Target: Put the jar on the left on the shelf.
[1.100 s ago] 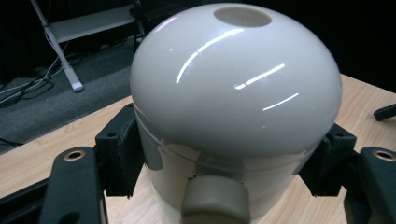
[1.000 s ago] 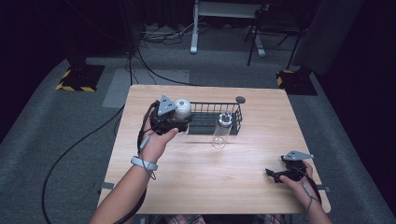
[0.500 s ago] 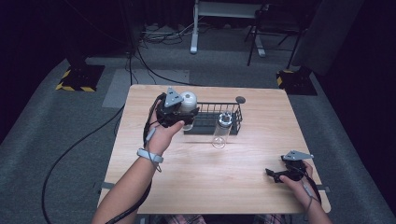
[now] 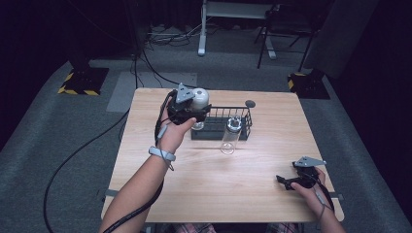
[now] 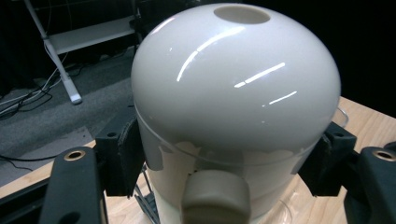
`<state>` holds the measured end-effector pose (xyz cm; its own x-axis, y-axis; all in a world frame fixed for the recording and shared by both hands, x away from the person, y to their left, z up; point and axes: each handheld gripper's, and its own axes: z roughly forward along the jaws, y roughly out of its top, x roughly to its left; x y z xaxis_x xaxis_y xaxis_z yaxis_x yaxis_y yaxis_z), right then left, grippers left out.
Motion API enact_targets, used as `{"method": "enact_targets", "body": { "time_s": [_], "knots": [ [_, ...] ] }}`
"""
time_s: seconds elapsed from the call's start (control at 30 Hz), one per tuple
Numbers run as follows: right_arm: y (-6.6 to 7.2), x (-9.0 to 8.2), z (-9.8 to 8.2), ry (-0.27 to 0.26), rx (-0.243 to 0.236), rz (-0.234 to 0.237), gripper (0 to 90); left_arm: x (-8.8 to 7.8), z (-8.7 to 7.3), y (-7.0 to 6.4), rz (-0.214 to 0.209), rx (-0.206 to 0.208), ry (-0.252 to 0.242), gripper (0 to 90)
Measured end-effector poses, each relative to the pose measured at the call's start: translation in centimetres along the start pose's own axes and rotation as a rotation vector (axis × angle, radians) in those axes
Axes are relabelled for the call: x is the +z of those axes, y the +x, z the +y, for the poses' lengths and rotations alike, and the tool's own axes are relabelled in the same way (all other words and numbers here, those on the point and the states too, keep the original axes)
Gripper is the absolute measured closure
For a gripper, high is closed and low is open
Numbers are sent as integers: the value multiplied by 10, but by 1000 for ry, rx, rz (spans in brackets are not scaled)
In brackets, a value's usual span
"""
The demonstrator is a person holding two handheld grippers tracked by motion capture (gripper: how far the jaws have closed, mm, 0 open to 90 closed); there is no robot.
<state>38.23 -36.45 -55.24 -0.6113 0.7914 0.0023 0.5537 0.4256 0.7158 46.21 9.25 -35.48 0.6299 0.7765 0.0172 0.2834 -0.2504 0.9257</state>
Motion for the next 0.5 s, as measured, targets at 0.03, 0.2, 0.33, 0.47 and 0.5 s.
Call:
{"method": "enact_targets", "body": {
  "time_s": [0.03,0.2,0.33,0.47,0.5],
  "knots": [
    [0,0,0,0,0,0,7,2,1,1,1,-2,-1,274],
    [0,0,0,0,1,0,7,12,4,5,6,-14,-3,274],
    [0,0,0,0,0,0,7,19,6,7,10,-16,-7,274],
    [0,0,0,0,1,0,7,27,8,8,9,-20,-12,274],
    [0,0,0,0,1,0,7,29,9,8,10,-16,-11,274]
  ]
}}
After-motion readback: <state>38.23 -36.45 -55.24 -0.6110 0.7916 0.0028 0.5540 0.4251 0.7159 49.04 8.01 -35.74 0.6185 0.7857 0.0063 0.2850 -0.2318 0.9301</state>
